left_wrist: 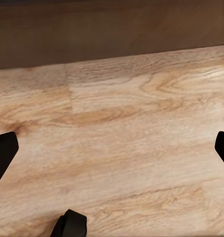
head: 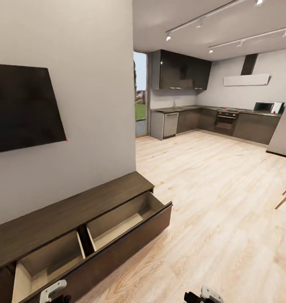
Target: Place each of the two pumpkins and all three candles from the living room inside a cabinet in the living room (use any cabinet), then make sure every cabinet is closed, and position the cauldron so it is next to a table in the living room.
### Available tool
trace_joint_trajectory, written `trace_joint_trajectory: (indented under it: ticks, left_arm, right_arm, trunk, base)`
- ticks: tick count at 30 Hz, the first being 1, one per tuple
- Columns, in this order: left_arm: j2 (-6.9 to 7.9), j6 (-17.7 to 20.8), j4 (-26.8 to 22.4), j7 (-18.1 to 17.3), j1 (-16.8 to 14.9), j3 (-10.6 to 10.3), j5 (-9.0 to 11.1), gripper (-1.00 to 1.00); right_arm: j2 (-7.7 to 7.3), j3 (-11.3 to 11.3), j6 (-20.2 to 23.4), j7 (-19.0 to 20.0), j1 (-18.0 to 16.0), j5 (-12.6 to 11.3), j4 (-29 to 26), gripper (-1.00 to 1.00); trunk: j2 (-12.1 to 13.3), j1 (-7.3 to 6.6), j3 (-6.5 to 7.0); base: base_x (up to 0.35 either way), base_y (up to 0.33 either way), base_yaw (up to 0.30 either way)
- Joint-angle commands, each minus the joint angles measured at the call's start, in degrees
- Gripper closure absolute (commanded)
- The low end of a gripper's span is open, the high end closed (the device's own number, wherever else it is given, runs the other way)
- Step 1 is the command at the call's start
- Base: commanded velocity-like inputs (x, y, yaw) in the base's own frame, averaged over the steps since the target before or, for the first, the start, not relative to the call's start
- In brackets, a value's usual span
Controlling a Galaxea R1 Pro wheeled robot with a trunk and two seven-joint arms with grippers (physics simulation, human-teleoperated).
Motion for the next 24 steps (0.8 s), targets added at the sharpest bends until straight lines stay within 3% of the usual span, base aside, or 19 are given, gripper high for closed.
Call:
trace_joint_trajectory:
  ticks: [1,10,13,19,21,24]
  left_arm:
    - [0.10,0.06,-0.16,0.56,-0.01,-0.46,0.57,-1.00]
    - [-0.02,-0.16,0.12,0.69,-0.01,-0.62,0.26,-1.00]
    - [-0.12,-1.86,1.66,1.31,-0.26,-0.72,0.22,-1.00]
    - [-2.47,-3.95,2.94,7.79,-0.97,-1.01,-0.31,-1.00]
    - [-4.55,-4.10,3.04,10.79,-1.14,-1.10,-2.12,-1.00]
    - [-6.64,-4.09,3.15,12.19,-2.85,-1.07,-6.45,-1.00]
  right_arm:
    - [-0.01,0.46,0.09,-0.35,-0.04,-0.44,-0.08,-1.00]
    - [-0.02,0.42,-0.36,-0.32,-0.01,-0.45,-0.08,-1.00]
    - [0.09,0.50,-1.99,-0.53,-0.04,-0.42,-0.08,-1.00]
    - [-0.04,0.50,-3.08,-0.87,-0.06,-0.38,0.00,-1.00]
    - [-0.16,0.38,-3.19,-0.89,-0.06,-0.40,0.01,-1.00]
    - [-0.20,0.34,-3.34,-0.90,-0.06,-0.41,0.01,-1.00]
  trunk:
    - [-0.04,0.00,-0.14]
    - [-0.04,0.00,-0.83]
    - [-0.04,0.00,-1.08]
    - [-0.04,0.00,-1.59]
    - [-0.04,0.00,-1.76]
    - [-0.04,0.00,-2.01]
  base:
    - [-0.001,0.000,-0.187]
    - [0.000,0.000,-0.177]
    - [0.000,0.000,-0.156]
    - [0.000,0.000,-0.150]
    - [0.000,0.000,-0.149]
    - [0.000,0.000,-0.149]
